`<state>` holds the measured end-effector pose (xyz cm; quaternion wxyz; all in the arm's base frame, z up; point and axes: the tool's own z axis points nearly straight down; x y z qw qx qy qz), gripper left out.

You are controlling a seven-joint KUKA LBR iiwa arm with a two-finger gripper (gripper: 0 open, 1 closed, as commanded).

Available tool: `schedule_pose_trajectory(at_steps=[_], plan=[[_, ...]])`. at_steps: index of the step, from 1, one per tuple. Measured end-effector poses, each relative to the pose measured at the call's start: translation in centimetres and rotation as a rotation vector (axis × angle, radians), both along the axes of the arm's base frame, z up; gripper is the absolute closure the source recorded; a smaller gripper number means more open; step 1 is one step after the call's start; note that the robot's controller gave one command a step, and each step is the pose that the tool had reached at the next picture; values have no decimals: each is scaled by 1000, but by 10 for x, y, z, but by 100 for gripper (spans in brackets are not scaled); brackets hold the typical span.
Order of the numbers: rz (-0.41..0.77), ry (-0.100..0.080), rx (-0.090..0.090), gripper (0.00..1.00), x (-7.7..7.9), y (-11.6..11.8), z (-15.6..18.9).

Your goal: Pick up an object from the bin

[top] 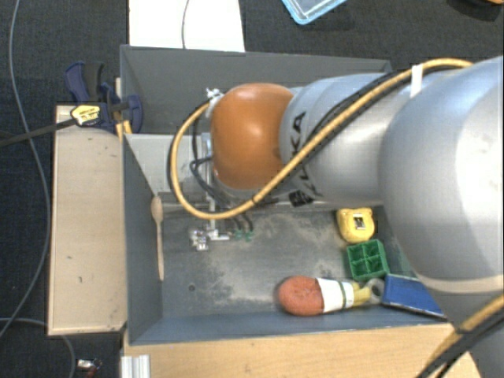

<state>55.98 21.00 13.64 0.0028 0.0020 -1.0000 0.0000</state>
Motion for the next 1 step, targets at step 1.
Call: schedule_pose_trajectory(at_steps=[1], plan=[[-6, -7, 1, 100, 2, -1, 5]])
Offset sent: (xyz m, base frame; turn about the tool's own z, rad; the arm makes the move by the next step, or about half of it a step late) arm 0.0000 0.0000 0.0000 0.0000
